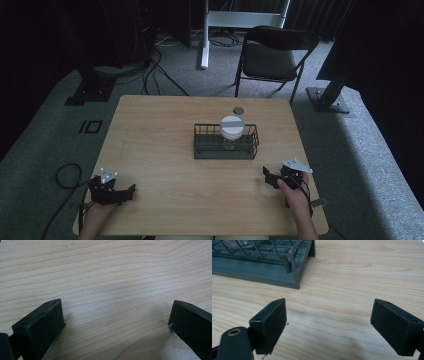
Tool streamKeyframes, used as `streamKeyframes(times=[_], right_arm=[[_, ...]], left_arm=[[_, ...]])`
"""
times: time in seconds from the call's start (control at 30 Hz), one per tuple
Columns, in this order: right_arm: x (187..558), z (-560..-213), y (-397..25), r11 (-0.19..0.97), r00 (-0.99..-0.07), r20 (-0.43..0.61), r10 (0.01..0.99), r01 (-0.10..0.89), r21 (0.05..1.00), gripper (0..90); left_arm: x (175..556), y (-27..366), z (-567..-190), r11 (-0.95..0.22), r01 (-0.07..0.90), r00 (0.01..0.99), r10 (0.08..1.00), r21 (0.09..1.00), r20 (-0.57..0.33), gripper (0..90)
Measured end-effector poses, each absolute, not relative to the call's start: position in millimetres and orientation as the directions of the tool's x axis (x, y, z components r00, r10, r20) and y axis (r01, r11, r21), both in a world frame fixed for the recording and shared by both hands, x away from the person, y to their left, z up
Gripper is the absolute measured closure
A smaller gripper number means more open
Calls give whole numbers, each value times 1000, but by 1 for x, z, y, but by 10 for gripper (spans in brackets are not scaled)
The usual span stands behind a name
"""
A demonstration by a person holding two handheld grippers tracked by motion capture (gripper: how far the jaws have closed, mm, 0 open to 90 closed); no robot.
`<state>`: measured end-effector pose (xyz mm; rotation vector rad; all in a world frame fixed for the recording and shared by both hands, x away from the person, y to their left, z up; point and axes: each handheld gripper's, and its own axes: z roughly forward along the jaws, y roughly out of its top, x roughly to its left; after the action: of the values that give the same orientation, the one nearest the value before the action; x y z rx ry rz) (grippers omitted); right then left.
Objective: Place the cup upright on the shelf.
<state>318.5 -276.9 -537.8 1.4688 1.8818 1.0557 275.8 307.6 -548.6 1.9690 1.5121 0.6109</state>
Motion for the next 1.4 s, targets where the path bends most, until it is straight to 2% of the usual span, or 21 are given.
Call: streamKeyframes(times=[0.53, 0.83, 1.4], right_arm=[[318, -545, -286, 121, -254, 47, 966, 608, 785, 129], [319, -552, -283, 215, -320, 7, 947, 653, 727, 121], [310, -552, -290, 259, -384, 7, 923, 637, 726, 121]], left_arm=[[276, 308, -549, -192, 703, 254, 967, 684, 11, 2], [276, 308, -549, -192, 703, 253, 967, 685, 11, 2], [276, 308, -549, -192, 703, 253, 967, 685, 11, 2]])
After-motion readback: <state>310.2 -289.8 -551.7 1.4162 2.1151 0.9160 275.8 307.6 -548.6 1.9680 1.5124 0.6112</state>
